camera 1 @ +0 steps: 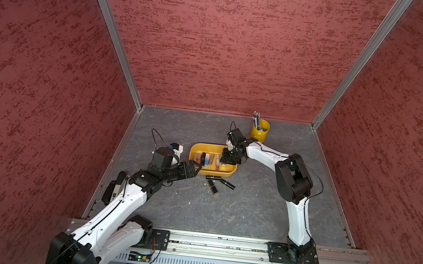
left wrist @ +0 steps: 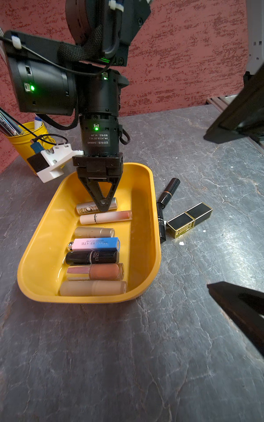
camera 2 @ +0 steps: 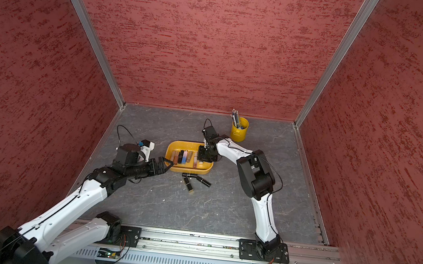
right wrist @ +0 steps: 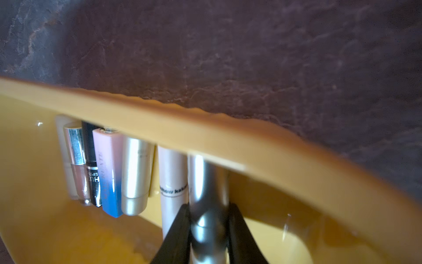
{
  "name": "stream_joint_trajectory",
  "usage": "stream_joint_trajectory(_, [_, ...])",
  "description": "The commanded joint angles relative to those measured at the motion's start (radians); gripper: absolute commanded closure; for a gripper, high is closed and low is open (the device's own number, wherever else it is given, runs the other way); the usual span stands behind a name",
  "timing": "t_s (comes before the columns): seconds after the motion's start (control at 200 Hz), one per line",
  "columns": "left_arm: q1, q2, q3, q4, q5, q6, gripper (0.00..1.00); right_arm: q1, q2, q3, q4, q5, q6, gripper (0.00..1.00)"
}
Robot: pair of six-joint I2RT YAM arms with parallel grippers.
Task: Put the lipstick into the storage box
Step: Place the lipstick in the storage box.
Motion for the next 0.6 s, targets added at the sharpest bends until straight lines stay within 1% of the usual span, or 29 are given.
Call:
stream_joint_trajectory(0.0, [0.011, -0.017, -0.009, -0.011, 0.01, 0.018, 0.0, -0.007, 0.022, 0.03, 0.022, -0.014, 0.004, 0.71])
stream_joint_trajectory(0.13, [0.016, -0.021, -0.01, -0.013, 0.011, 0.018, 0.0, -0.007, 0.023, 0.03, 0.027, -0.021, 0.006, 0.67])
stream_joint_trajectory(0.235, [0.018, -0.02, -0.011, -0.013, 0.015, 0.018, 0.0, -0.006, 0.024, 0.033, 0.028, -0.027, 0.006, 0.65])
stream_joint_trajectory(0.596, [0.027, -0.025, -0.01, -0.021, 0.022, 0.019, 0.0, -0.007, 0.038, 0.048, 0.052, -0.069, 0.024, 0.64])
